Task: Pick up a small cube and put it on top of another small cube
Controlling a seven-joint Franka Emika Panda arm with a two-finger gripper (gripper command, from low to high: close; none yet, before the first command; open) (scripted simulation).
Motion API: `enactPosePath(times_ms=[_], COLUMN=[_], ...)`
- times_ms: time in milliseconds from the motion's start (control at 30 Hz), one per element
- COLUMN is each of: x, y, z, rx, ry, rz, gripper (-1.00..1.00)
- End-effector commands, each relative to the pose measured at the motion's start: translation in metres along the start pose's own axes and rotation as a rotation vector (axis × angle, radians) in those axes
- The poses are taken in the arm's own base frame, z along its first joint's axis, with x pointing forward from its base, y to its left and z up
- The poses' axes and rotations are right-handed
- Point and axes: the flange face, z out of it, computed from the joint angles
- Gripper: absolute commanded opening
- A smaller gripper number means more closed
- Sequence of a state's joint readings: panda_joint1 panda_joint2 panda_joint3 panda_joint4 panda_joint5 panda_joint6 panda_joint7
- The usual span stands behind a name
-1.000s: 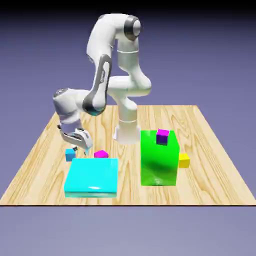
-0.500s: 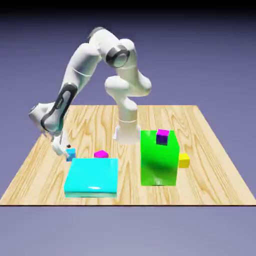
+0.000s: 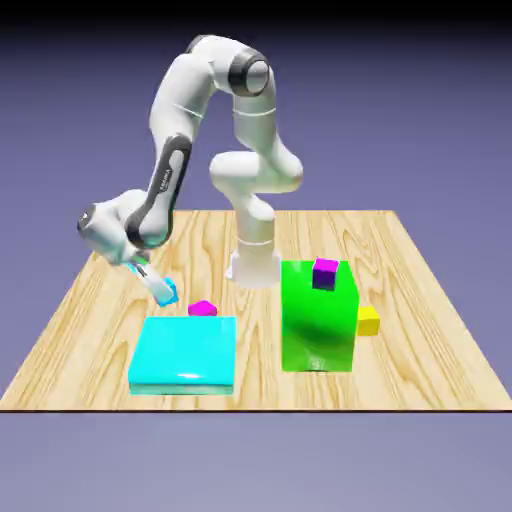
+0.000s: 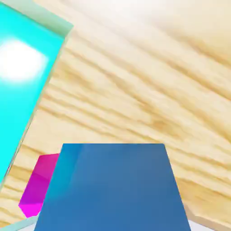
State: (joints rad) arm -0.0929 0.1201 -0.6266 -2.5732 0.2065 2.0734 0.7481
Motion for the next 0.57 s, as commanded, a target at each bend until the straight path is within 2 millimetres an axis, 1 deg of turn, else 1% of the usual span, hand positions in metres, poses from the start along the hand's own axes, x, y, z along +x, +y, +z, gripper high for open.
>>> enactPosePath(times_ms=[0,167,233,400,433,467,500,533], x=[-0.014,-0.082,-0.086,-0.066,-0.065,-0.065,-0.065,-0.069], y=[-0.003,-0.006,-0.006,-0.01,-0.01,-0.01,-0.01,-0.01], z=[0.0,-0.002,-0.003,0.06,0.062,0.062,0.062,0.05], rx=[-0.024,-0.116,-0.12,-0.12,-0.12,-0.12,-0.12,-0.119], ry=[0.031,0.22,0.232,0.232,0.232,0.232,0.232,0.231], rz=[-0.054,-0.311,-0.323,-0.323,-0.323,-0.323,-0.323,-0.324], gripper=[-1.0,-1.0,-1.0,-1.0,-1.0,1.0,1.0,1.0])
